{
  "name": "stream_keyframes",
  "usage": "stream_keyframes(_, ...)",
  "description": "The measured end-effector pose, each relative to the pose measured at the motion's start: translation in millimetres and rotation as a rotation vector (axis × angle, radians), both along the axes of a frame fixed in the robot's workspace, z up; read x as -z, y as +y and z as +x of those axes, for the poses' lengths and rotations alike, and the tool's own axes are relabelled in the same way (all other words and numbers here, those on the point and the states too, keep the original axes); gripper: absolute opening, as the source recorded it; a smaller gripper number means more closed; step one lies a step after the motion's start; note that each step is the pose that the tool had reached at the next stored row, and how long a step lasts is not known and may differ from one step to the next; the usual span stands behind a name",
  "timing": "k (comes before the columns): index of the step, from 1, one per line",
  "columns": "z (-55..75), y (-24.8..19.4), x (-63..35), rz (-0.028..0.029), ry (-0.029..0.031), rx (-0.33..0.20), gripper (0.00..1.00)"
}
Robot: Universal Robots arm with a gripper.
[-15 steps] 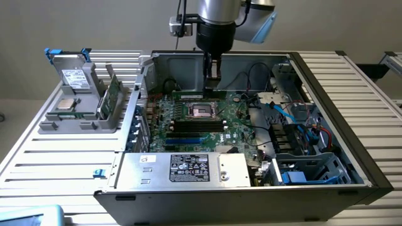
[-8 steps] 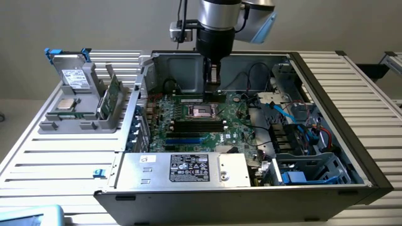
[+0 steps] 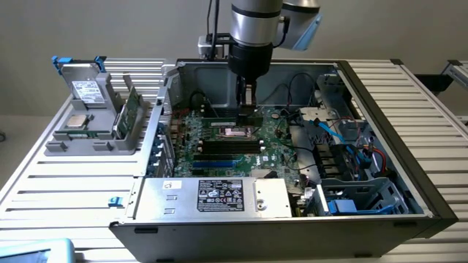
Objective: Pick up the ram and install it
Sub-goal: 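Insert the ram into the slot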
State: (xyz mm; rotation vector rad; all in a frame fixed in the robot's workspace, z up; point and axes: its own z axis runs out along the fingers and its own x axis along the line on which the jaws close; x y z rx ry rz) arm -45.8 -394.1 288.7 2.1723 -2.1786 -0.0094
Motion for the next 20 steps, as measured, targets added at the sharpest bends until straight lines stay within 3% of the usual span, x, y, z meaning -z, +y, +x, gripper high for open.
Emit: stream_keyframes(20,0.0,-2.1,34.0,-0.0016,0.0001,0.0,0.13)
